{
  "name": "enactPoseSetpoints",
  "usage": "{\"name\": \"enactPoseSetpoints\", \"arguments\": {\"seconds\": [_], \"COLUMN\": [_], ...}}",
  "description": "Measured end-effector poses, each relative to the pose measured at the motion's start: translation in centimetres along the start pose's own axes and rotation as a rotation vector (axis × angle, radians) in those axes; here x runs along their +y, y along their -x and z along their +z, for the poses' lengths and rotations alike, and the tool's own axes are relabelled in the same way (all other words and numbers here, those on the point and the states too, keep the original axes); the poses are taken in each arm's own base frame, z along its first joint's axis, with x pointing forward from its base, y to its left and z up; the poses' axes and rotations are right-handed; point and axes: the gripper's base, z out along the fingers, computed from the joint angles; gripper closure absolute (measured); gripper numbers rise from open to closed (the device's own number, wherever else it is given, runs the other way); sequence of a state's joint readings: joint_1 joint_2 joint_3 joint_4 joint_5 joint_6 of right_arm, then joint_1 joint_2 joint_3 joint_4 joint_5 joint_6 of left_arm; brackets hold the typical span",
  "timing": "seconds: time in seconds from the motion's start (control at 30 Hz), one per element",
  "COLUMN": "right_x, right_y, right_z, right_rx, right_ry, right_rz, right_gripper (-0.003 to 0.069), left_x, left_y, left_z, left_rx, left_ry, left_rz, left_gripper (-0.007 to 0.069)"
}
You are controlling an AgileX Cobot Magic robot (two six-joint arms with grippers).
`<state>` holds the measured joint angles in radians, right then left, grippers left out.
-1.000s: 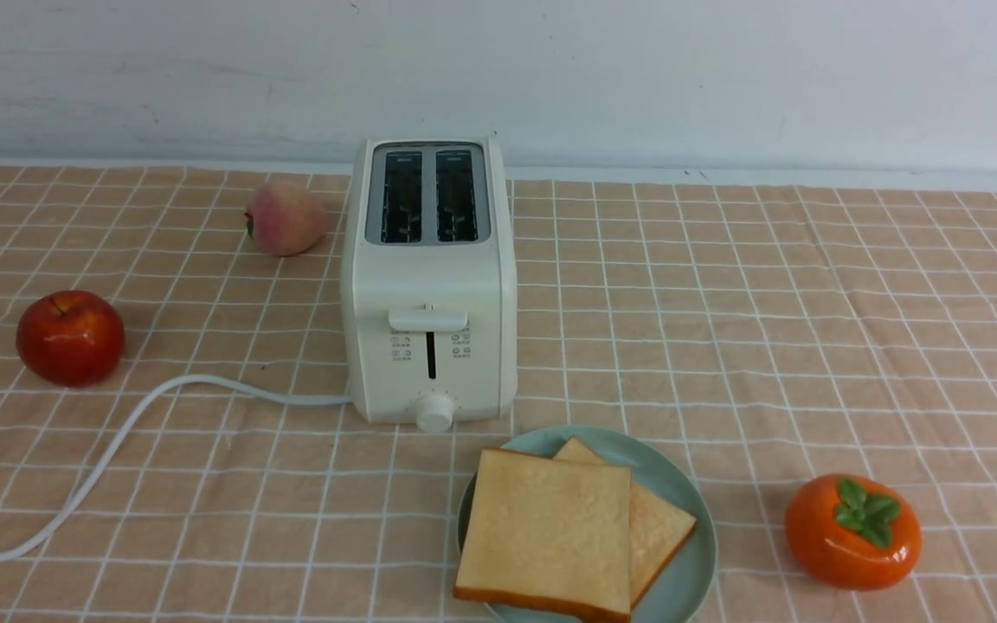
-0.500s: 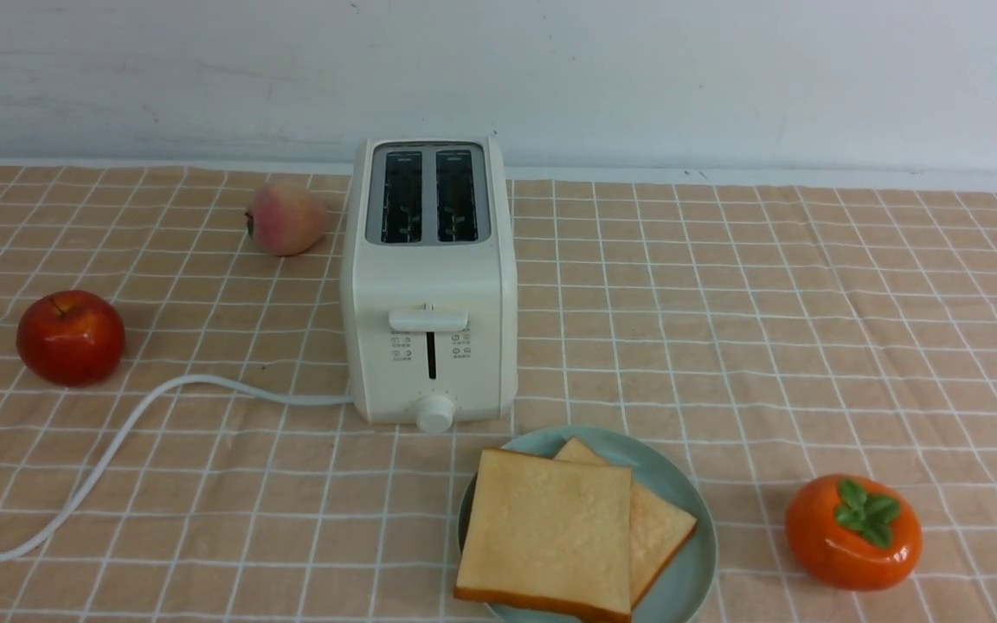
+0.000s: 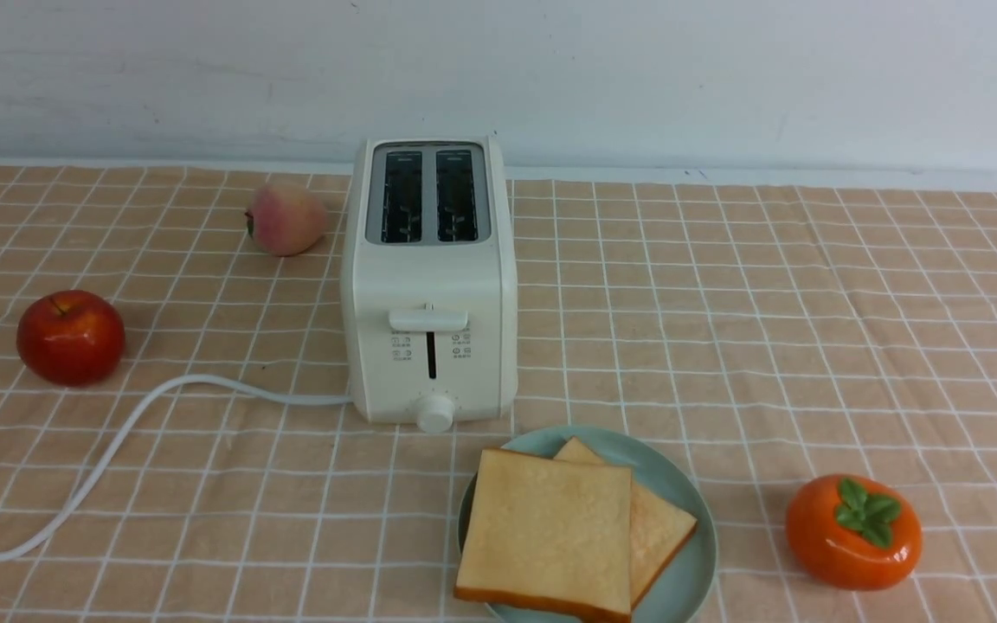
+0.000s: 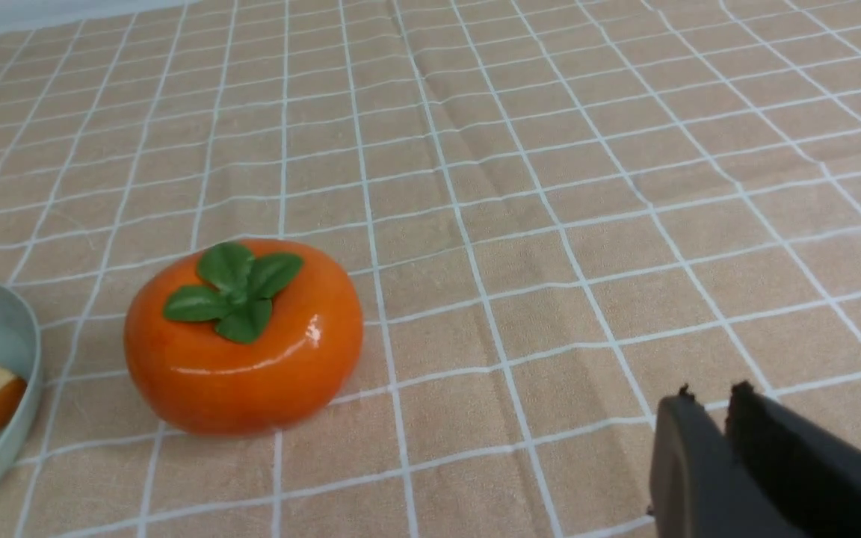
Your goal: Take toasted bread from bread machine on light coffee tablecloth place on plate.
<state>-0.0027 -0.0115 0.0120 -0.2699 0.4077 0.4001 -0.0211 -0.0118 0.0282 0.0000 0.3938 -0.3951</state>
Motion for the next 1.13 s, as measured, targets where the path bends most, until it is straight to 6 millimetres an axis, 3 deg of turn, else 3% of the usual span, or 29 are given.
{"name": "enactPoseSetpoints", "arguments": {"seconds": [1.13], "right_x": [-0.01], "right_y": [-0.01], "right_z": [0.01], "right_rx": [0.0], "right_ry": [-0.002], "right_rz": [0.012], "right_gripper": [0.0538], "left_x": [0.0], "left_y": [0.0], "left_z": [0.0], "left_rx": [0.0], "left_ry": [0.0], "left_rz": [0.0], "left_gripper": [0.0568]}}
